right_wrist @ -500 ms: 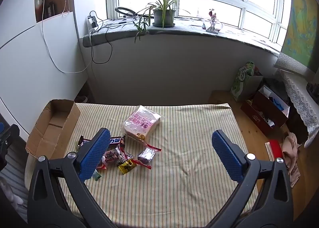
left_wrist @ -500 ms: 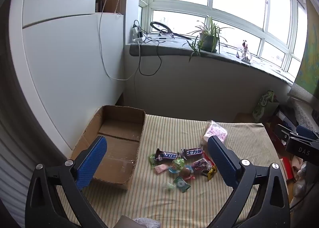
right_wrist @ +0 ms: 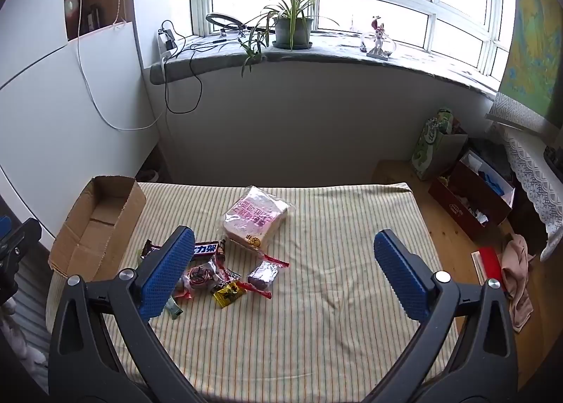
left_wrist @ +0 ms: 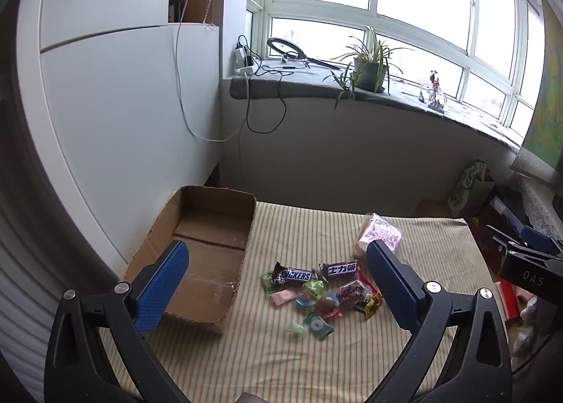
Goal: Organize snacks
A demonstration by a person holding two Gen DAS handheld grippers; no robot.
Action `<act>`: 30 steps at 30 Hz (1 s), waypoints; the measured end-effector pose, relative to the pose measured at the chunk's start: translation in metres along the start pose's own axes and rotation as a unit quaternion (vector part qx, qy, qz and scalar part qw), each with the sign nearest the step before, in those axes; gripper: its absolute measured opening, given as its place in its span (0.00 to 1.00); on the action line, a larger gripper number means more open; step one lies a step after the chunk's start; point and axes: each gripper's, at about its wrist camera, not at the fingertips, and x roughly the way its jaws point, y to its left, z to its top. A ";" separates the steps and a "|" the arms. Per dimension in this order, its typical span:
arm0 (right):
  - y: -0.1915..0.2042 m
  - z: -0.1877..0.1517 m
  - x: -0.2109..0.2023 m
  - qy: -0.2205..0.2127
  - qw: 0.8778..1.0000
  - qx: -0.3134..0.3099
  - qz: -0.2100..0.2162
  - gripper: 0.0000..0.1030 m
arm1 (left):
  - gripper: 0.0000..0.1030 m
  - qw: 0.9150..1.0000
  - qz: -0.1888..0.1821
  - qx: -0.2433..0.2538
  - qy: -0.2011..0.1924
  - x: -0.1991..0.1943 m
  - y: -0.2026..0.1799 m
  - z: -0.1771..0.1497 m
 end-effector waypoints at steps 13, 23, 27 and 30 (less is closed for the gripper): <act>0.000 -0.004 0.003 0.010 1.000 0.002 0.000 1.00 | 0.98 1.000 -0.001 0.001 0.003 -0.001 -0.002 0.001; 0.001 -0.004 0.001 0.009 1.000 0.001 0.000 1.00 | 0.98 1.000 0.000 -0.005 0.000 -0.004 0.000 0.001; 0.003 -0.004 -0.001 0.008 1.000 -0.002 0.000 1.00 | 0.98 1.000 0.002 -0.008 0.000 -0.006 0.001 0.000; 0.004 -0.004 -0.001 0.009 1.000 -0.002 0.000 1.00 | 0.98 1.000 0.002 -0.009 0.000 -0.006 0.001 -0.001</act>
